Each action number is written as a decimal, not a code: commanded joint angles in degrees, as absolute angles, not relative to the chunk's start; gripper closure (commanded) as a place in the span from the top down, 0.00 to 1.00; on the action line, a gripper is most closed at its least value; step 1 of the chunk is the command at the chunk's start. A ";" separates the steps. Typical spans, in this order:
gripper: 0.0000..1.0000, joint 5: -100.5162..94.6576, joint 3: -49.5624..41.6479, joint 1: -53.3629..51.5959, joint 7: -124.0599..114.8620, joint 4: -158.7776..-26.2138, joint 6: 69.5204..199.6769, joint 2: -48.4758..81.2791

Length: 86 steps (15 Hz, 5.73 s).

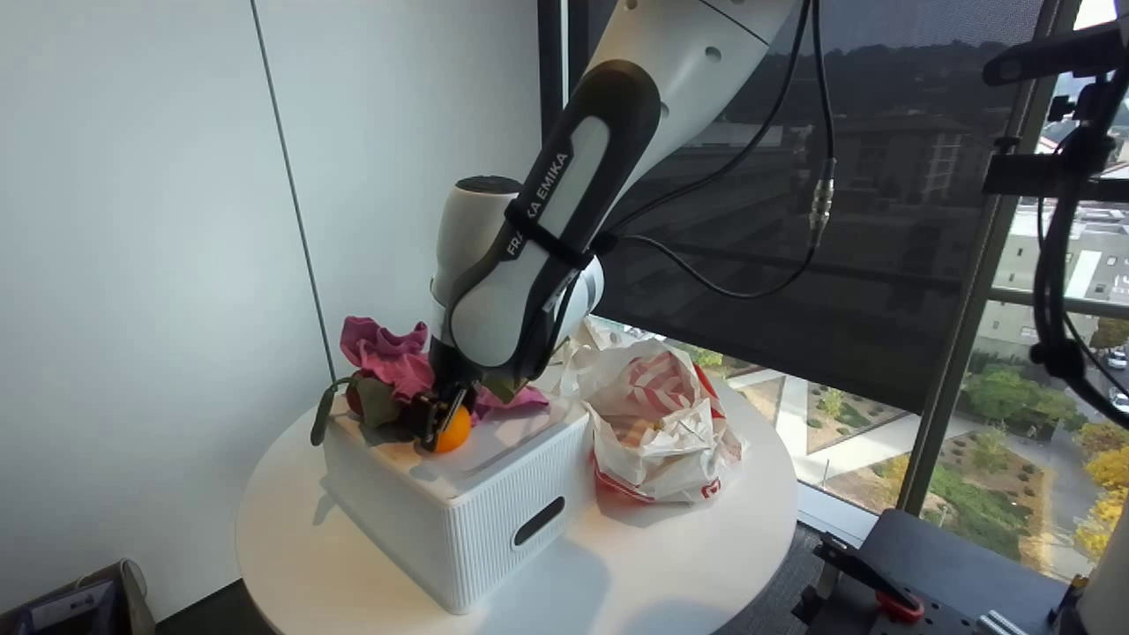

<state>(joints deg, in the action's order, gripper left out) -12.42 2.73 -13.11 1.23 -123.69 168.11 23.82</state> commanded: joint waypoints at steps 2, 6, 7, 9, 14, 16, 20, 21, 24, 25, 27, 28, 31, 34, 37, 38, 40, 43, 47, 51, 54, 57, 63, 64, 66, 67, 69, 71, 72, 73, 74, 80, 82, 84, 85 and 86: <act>0.58 -12.20 2.82 -13.24 1.01 -122.53 169.22 24.39; 0.58 -7.90 8.48 -8.18 6.47 -125.59 160.67 19.82; 0.58 -6.67 9.44 -6.58 8.47 -126.66 157.27 17.42; 0.58 -6.30 8.18 -5.54 9.76 -128.74 150.51 10.85; 0.58 -23.19 0.28 -5.40 0.02 -130.98 141.03 -2.18; 0.58 -25.55 -0.96 -2.56 -0.75 -132.46 134.48 -7.02; 0.58 -25.31 -4.59 3.39 3.00 -137.80 132.23 -7.27; 0.58 -25.81 -5.64 4.72 3.22 -139.62 135.21 -5.67; 0.58 -30.14 -7.73 7.79 1.35 -142.83 148.78 1.77; 0.58 -32.73 -8.08 8.31 0.07 -142.72 153.40 4.55; 0.58 -41.84 -9.61 8.13 -4.80 -140.42 160.76 10.36; 0.58 -46.40 -10.96 7.24 -7.49 -138.59 162.57 12.50; 0.58 -53.95 -12.23 6.31 -13.06 -133.63 165.38 18.72; 0.58 -57.77 -12.80 5.52 -17.13 -129.74 167.12 23.47; 0.58 -59.30 -13.33 5.08 -20.69 -126.94 168.54 27.74; 0.58 -60.23 -13.78 4.55 -22.31 -126.00 169.01 29.07; 0.96 -60.59 -14.17 4.19 -24.27 -125.01 169.98 30.46; 1.00 -55.63 -11.08 4.51 -22.99 -127.70 165.24 25.54; 1.00 -39.75 -3.42 5.55 -8.65 -134.03 154.14 14.48; 1.00 -21.59 3.88 4.06 7.52 -136.43 154.27 5.76; 1.00 -22.08 5.14 -1.19 7.08 -132.32 156.98 5.81; 1.00 -20.68 6.13 -4.18 7.59 -128.28 160.31 9.59; 1.00 -12.84 7.30 -3.49 15.05 -122.17 166.86 21.24; 1.00 -11.88 8.12 -2.63 16.88 -121.02 167.21 23.12; 1.00 -12.01 8.63 -1.69 18.26 -119.07 167.66 26.23; 1.00 -11.99 9.09 -1.16 19.01 -118.43 168.00 27.37; 0.74 -10.22 13.43 2.47 23.82 -118.32 168.87 28.68; 0.58 -9.43 16.87 5.25 27.73 -119.03 169.53 28.79; 0.49 -9.28 18.19 6.37 29.08 -119.30 169.51 28.50; 0.43 -9.03 19.25 7.40 30.03 -119.71 169.96 28.16; 0.36 -8.55 20.70 8.75 31.29 -120.01 170.06 27.81; 0.00 -7.77 23.74 12.85 34.45 -121.61 168.76 26.37; 0.01 -7.66 22.46 12.18 33.39 -122.08 163.62 24.51; 0.02 -6.06 22.47 12.15 33.90 -122.28 157.37 22.44; 0.02 -4.95 22.16 11.78 34.09 -122.33 154.70 21.04; 0.02 -4.22 21.54 11.17 34.30 -122.31 152.33 19.68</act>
<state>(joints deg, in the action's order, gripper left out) -7.63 22.43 12.21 32.54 -120.47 158.75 25.35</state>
